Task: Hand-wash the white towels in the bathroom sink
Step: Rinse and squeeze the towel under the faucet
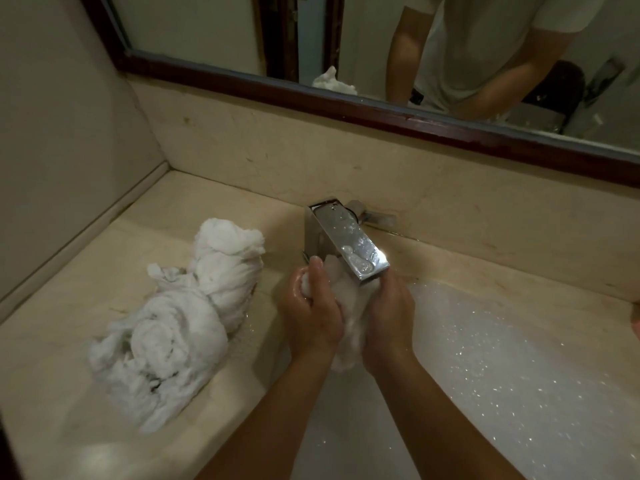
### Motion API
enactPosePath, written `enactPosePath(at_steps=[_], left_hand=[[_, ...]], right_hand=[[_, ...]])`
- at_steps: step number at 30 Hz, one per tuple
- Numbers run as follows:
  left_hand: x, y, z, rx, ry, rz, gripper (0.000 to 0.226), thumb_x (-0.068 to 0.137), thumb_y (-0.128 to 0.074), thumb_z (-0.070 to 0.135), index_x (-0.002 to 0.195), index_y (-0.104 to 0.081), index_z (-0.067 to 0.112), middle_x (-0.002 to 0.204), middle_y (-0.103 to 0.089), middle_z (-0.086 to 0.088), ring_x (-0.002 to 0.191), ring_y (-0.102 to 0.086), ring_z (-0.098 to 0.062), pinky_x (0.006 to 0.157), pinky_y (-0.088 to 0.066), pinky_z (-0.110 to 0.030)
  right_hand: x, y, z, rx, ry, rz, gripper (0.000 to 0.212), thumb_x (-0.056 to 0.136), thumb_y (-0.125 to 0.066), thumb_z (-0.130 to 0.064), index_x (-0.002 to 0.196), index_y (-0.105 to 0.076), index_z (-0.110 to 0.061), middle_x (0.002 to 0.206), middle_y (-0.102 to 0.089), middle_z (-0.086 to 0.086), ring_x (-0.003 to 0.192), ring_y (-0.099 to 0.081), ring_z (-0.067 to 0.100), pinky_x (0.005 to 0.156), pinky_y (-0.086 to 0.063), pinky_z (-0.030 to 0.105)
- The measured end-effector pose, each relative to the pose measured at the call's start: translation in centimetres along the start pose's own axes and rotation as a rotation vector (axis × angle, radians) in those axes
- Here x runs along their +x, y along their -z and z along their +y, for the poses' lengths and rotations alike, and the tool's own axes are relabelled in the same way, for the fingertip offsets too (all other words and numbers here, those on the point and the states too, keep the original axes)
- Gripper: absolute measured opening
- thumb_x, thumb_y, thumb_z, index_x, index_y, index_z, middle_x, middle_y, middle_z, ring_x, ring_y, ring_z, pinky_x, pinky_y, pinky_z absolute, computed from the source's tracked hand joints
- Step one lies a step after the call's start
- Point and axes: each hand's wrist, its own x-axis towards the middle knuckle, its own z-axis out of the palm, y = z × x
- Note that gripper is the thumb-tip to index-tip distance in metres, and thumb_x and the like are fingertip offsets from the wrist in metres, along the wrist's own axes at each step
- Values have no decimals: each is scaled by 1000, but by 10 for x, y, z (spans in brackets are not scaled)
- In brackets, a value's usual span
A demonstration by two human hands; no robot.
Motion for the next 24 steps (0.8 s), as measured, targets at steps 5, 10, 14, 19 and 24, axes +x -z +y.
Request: enactPosePath(at_steps=[5, 10, 14, 19, 24], left_hand=[[10, 0, -3, -37, 53, 40, 46, 96, -51, 49, 64, -54, 17, 59, -58, 8, 60, -53, -12, 62, -45, -36], [15, -8, 3, -181, 259, 117, 43, 106, -54, 41, 77, -72, 15, 73, -76, 2, 75, -73, -16, 70, -57, -36], [17, -11, 7, -214, 301, 132, 41, 106, -55, 39, 77, -73, 16, 73, -77, 1, 77, -74, -19, 72, -58, -36], [21, -5, 7, -190, 253, 132, 43, 106, -54, 41, 80, -73, 11, 76, -76, -2, 78, -73, -20, 75, -58, -39], [15, 0, 0, -65, 117, 86, 48, 97, -47, 53, 75, -63, 14, 71, -67, 0, 71, -62, -14, 69, -49, -37]], right_hand=[[0, 2, 1, 120, -89, 142, 27, 100, -59, -29, 88, -78, -15, 82, -77, 0, 79, -71, 21, 74, -55, 38], [10, 18, -5, 315, -189, 198, 25, 93, -66, -33, 74, -73, -18, 69, -69, 1, 67, -67, 20, 66, -51, 33], [15, 16, -2, 304, -187, 194, 28, 95, -62, -40, 88, -79, -18, 82, -77, 5, 85, -74, 26, 82, -57, 42], [11, 7, -4, 256, -187, 185, 33, 99, -60, -39, 103, -81, -14, 88, -80, 3, 91, -75, 24, 89, -57, 42], [4, -1, 2, 96, -56, 141, 28, 100, -57, -25, 82, -76, -18, 69, -72, -8, 66, -65, 8, 69, -53, 32]])
